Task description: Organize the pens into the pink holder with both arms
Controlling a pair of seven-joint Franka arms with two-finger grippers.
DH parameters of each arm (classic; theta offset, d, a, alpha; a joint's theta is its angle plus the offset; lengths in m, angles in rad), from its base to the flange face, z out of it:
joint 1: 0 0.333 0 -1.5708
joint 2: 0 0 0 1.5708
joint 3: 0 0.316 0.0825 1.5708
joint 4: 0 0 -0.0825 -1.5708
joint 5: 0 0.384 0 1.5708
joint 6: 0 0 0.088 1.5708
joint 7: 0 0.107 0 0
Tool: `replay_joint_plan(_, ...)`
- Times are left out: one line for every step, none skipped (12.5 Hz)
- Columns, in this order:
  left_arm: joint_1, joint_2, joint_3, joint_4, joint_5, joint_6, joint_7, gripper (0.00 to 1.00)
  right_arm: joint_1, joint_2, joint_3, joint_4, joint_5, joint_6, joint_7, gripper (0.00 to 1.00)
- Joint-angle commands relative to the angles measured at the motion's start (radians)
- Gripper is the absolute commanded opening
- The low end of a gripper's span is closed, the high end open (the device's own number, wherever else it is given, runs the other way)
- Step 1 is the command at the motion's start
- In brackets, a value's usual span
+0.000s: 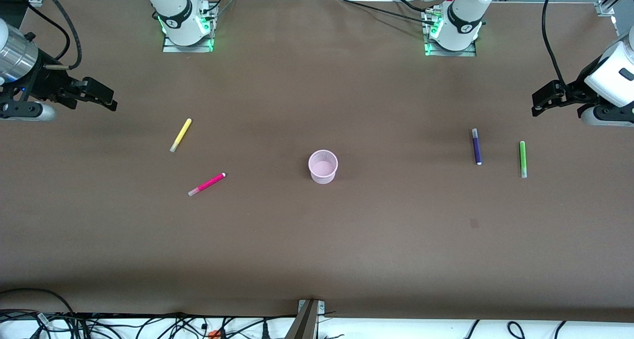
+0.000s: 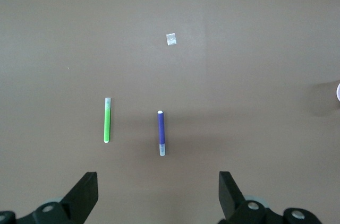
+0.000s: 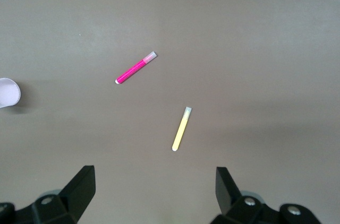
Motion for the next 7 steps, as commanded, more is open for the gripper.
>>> replay_joint_plan(-0.004,-0.018,0.013,-0.006,-0.02,-0.007,0.018,1.0,-0.025,-0.051,0.014,-0.059,0.003,0.037,-0.022,1.0)
replay_joint_plan(-0.004,-0.015,0.013,-0.002,-0.02,-0.007,0.014,1.0,-0.025,-0.046,0.014,-0.047,0.0,0.037,-0.04,1.0)
replay_joint_plan(-0.004,-0.015,0.013,-0.005,-0.02,-0.013,0.014,1.0,-0.025,-0.039,0.014,-0.033,-0.002,0.036,-0.063,1.0)
replay_joint_plan(-0.003,-0.015,0.006,-0.006,-0.02,-0.016,0.015,1.0,-0.027,-0.025,0.014,-0.018,-0.002,0.03,-0.074,1.0)
replay_joint_plan(-0.001,-0.015,0.001,0.001,-0.02,-0.039,0.018,1.0,-0.028,-0.022,0.014,-0.013,-0.002,0.028,-0.074,1.0)
replay_joint_plan(-0.001,-0.012,0.001,0.001,-0.018,-0.052,0.015,1.0,-0.028,-0.022,0.014,-0.013,-0.002,0.028,-0.074,1.0)
replay_joint_plan(-0.001,-0.006,0.001,-0.001,-0.018,-0.05,0.015,1.0,-0.028,-0.022,0.014,-0.01,-0.002,0.028,-0.074,1.0)
